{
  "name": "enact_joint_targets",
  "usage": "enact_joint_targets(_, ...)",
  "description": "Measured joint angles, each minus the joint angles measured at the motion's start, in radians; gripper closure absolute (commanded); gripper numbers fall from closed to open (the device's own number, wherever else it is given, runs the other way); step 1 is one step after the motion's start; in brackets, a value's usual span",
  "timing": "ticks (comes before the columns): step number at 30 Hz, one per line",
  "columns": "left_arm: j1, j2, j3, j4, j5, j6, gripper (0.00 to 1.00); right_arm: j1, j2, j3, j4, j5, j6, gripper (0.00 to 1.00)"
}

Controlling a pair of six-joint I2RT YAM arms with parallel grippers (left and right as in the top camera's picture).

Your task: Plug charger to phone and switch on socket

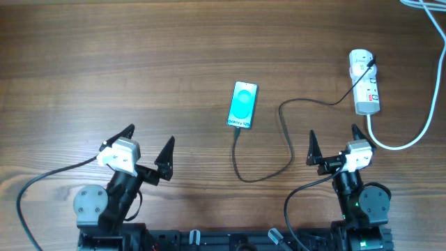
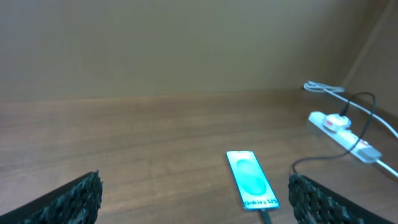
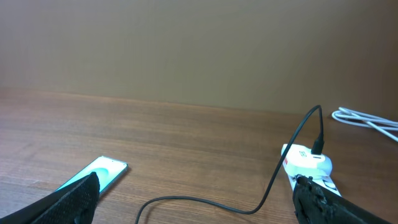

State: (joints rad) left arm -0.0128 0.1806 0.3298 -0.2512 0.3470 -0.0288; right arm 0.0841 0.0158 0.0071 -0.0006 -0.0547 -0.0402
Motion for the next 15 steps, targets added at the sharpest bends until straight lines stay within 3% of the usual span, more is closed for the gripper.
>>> enact_joint_targets(5,0.000,-0.068,-0.131,0.156,-0.013,-0.069,0.00,0.000,0.000,0.000,0.000,0.000,0.000,0.00)
enact_joint_targets(15,0.000,-0.167,-0.245,0.227,-0.108,-0.135,0.00,0.000,0.000,0.000,0.000,0.000,0.000,0.00)
